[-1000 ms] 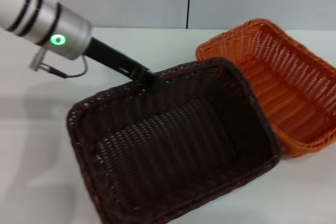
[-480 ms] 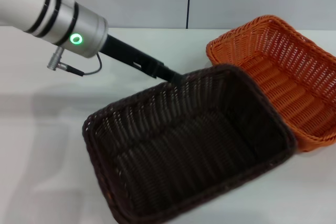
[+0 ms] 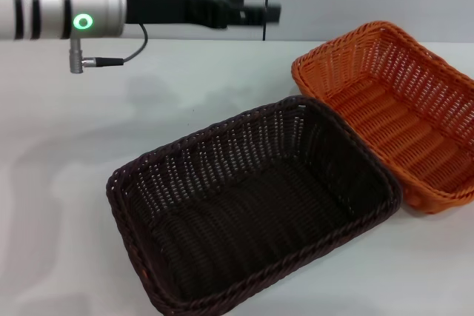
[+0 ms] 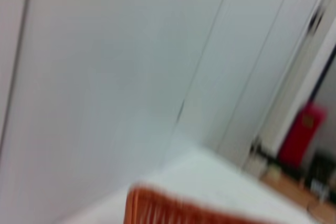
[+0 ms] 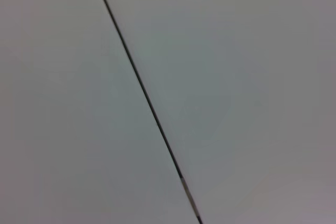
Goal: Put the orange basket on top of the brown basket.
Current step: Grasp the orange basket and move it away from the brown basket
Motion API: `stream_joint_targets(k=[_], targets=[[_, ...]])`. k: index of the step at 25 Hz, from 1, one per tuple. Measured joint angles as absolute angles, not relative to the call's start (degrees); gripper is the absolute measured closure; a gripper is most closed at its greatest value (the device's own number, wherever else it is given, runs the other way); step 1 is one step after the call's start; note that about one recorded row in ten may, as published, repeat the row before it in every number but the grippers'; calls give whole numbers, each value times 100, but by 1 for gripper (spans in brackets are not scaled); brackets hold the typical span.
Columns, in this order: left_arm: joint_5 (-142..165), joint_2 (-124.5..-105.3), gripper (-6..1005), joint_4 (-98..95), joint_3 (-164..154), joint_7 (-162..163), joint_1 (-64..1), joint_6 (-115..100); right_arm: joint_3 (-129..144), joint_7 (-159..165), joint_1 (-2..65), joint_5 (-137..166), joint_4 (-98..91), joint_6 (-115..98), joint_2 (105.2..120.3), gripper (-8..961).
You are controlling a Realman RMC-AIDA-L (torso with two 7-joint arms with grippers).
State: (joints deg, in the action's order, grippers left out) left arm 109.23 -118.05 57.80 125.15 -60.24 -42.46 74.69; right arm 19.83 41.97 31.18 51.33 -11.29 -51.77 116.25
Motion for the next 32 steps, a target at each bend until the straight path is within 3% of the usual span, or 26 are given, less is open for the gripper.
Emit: stream_joint_targets(k=[4,15,16,17,18,19,20,21,22,25,26,27,31,32], targets=[[9192,-11818,139,5214,12473,-7452,-3817,7179,2300,4545,3076,5137,-1313,-5171,11612,296],[6735,-11821,140,3712,12495,-10275,-3309,7515,3946,7816,2516,6663,-3191,-5309,11348,301],[6714,-11816,140,3658,12513,-10413,-3286,7518,3947,8653,2497,7424,-3643,-5460,11226,303],[6714,-11816,140,3658,12513,-10413,-3286,7518,3947,8653,2497,7424,-3643,-5460,11226,304],[6710,-11813,140,3657,12514,-10435,-3279,7522,3899,9636,2544,8329,-4010,-5733,11022,306],[6709,-11808,140,3655,12516,-10448,-3271,7522,3899,9636,2544,8329,-4010,-5733,11022,308],[6707,-11803,140,3653,12519,-10456,-3264,7519,3847,10093,2587,8767,-4155,-5921,10914,309],[6707,-11801,140,3651,12521,-10458,-3260,7512,3633,10988,2719,9602,-4400,-6372,10710,311],[6706,-11799,140,3650,12523,-10463,-3259,7506,3633,10988,2719,9602,-4400,-6372,10710,313],[6703,-11797,139,3648,12527,-10507,-3257,7493,2967,12117,2999,10975,-4767,-7394,10481,318],[6702,-11797,139,3647,12529,-10542,-3257,7485,2452,12792,3233,11888,-5039,-8165,10332,320],[6698,-11796,139,3646,12534,-10581,-3261,7478,2452,12792,3233,11888,-5039,-8165,10332,321],[6697,-11795,139,3644,12533,-10589,-3270,7476,1961,13823,3816,13766,-5471,-9690,9908,328],[6696,-11795,139,3644,12533,-10590,-3271,7475,1961,13823,3816,13766,-5471,-9690,9908,330]])
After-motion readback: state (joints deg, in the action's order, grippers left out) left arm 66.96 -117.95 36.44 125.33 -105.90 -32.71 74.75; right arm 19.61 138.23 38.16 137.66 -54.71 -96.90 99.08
